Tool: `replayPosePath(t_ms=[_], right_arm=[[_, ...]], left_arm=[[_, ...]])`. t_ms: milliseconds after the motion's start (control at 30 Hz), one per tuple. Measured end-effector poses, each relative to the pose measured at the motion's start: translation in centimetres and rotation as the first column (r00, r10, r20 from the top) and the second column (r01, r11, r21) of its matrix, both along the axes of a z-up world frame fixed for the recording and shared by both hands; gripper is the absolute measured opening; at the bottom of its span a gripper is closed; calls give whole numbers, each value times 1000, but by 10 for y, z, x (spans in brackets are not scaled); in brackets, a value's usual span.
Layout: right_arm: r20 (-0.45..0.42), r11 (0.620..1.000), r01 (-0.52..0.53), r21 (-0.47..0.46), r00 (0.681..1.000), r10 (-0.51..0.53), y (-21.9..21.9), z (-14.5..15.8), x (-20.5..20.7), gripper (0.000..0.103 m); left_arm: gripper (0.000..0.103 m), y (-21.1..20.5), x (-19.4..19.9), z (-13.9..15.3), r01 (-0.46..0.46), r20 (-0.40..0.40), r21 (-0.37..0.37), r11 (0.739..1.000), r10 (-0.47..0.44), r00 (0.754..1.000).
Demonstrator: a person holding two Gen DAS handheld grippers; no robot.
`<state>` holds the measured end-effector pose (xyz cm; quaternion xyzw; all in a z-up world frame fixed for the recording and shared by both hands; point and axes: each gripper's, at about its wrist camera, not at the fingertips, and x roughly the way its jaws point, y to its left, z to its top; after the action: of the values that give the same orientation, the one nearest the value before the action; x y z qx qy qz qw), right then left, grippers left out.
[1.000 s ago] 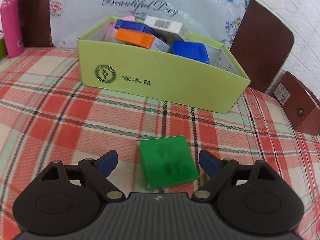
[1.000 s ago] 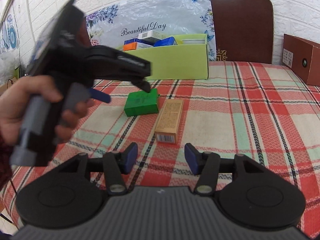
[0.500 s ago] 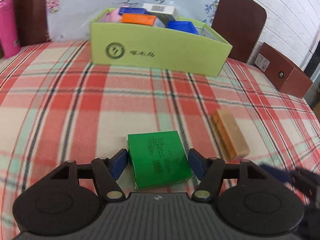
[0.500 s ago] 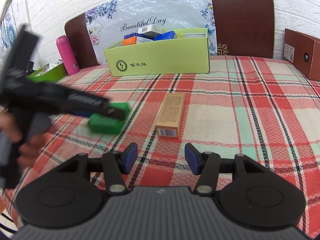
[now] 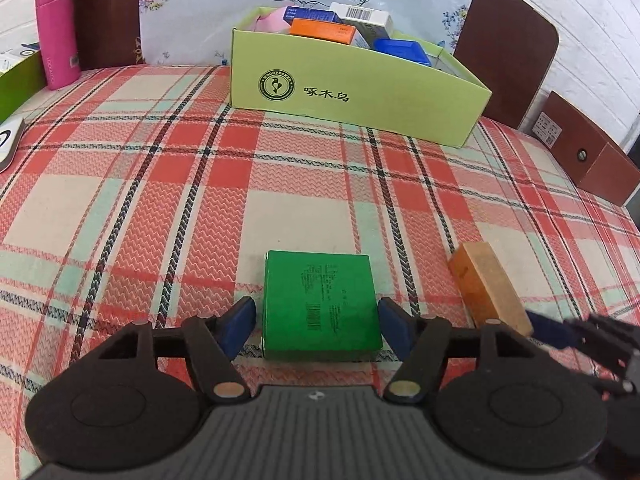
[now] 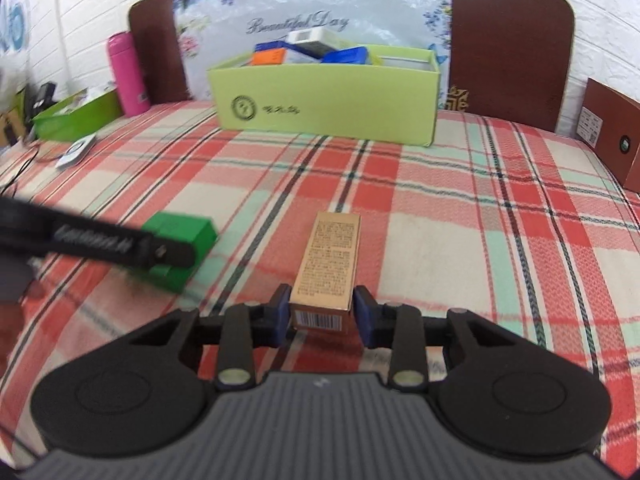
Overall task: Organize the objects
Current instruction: 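Carry the tan box and green box into the lime-green box and release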
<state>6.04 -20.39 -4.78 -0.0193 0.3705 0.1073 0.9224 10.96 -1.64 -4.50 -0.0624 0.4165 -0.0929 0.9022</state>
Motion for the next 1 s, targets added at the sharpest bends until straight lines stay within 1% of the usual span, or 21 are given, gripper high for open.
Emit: replayPosePath(t_ms=[67,133,233,600,667,700,767,833,933,1000], right_arm=[[5,1000,0,0,1000,0,4,2,-3,36],[17,1000,4,-9,1000,-4,7,4,-3,47],[31,1000,-1,-23,1000,2,11,6,-2,48],[16,1000,21,-19,1000,-21,7,0,10,48],[13,1000,20,-13,1000,-20,7,-2,11,42],[9,1000,17,-5,1000,-17,8,-3,12,37],[12,1000,14,-3,1000,-14,9,-3,10,35],[13,1000,8,3,1000,-8,9,-2,9,30],[20,1000,1,31,1000,-1,8,4,9,30],[44,999,-8,35,999,6,8,11,10,30]], left_arm=[[70,-3,-1,0,-2,2,16,1000,2,1000],[70,-6,-2,0,4,5,39,999,-4,1000],[70,-7,-3,-1,12,7,56,998,-13,1000],[70,-7,-2,-1,27,9,57,998,-28,1000],[66,-6,-3,-1,36,13,49,998,-36,999],[65,-6,-3,-1,38,16,48,998,-39,999],[65,-5,-3,-1,39,18,42,998,-39,999],[65,-3,-3,2,36,21,21,999,-37,999],[65,-1,-2,12,41,41,-28,999,-40,998],[65,-2,-1,22,57,70,-40,998,-54,996]])
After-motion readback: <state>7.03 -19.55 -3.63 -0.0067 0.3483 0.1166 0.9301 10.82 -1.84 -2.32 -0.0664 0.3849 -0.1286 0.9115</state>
